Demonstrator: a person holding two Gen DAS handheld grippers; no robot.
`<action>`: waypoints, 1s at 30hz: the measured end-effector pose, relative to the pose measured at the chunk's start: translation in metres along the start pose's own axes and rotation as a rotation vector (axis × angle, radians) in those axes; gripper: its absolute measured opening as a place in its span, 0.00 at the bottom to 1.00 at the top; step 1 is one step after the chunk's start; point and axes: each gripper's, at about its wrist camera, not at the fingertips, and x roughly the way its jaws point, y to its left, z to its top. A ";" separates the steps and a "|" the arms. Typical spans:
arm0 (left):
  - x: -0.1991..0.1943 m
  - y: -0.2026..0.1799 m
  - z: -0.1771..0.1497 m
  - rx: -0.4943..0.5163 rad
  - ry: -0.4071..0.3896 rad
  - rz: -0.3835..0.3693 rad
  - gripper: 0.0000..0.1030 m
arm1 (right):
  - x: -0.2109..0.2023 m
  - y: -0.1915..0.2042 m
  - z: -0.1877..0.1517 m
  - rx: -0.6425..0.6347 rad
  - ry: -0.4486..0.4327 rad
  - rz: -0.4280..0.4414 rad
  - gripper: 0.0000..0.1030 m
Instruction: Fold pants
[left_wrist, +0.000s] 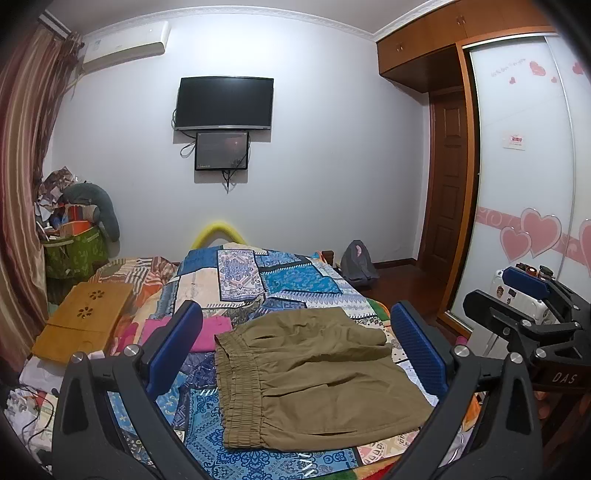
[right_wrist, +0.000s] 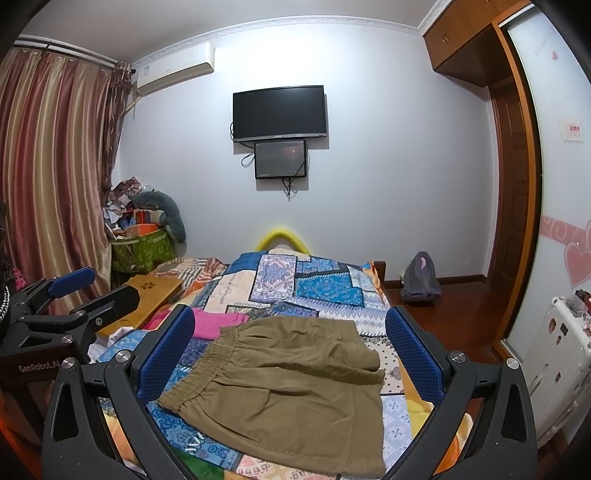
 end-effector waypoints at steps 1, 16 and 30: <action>0.001 0.001 0.000 -0.002 0.002 0.000 1.00 | 0.001 0.000 0.000 0.000 0.002 0.000 1.00; 0.073 0.027 0.000 0.002 0.096 0.016 1.00 | 0.059 -0.036 -0.015 -0.038 0.089 -0.077 1.00; 0.243 0.110 -0.017 0.028 0.307 0.164 1.00 | 0.175 -0.095 -0.022 -0.107 0.236 -0.118 1.00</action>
